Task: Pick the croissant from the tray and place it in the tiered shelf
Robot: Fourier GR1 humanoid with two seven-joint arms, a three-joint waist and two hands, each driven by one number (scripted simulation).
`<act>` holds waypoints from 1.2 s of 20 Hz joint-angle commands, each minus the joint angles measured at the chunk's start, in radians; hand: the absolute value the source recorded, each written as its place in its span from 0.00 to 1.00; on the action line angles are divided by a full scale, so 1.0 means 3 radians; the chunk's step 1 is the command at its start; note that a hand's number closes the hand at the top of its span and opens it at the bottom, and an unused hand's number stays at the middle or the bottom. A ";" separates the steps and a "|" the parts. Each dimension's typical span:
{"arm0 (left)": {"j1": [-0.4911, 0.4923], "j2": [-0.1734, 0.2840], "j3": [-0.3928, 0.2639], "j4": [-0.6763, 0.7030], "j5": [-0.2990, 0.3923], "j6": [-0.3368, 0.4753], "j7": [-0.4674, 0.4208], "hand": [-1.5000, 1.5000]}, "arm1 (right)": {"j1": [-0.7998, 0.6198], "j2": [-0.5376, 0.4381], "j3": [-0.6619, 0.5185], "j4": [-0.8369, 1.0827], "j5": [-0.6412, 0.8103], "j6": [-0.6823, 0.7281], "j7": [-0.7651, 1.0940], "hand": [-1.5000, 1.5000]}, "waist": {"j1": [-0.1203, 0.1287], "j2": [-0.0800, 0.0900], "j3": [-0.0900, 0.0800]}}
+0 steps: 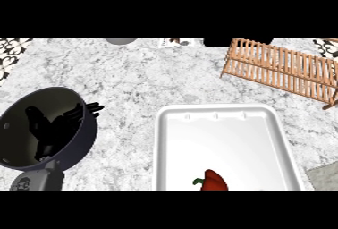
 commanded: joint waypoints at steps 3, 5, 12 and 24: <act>-0.0058 -0.0032 -0.0006 0.0258 -0.0160 0.0200 0.0243 0.50 | -0.0105 -0.0022 -0.0056 0.0379 -0.0014 -0.0153 -0.0427 1.00 | -0.0027 0.0027 -0.0033; 0.0175 0.0002 0.0031 0.0224 -0.0106 0.0068 0.0131 0.50 | -0.0161 0.0011 -0.0023 0.0430 0.0006 -0.0115 -0.0382 1.00 | -0.0010 0.0021 -0.0035; 0.0065 -0.0149 -0.0006 0.0309 -0.0254 0.0230 0.0032 0.50 | -0.0340 -0.0159 0.0073 0.0667 0.0119 0.0112 -0.0480 1.00 | -0.0035 0.0023 -0.0037; 0.0207 -0.0093 0.0063 0.0171 -0.0167 0.0025 0.0091 0.50 | -0.0435 -0.0018 -0.0894 0.0705 -0.0645 -0.0660 -0.0357 0.00 | -0.0042 0.0013 -0.0033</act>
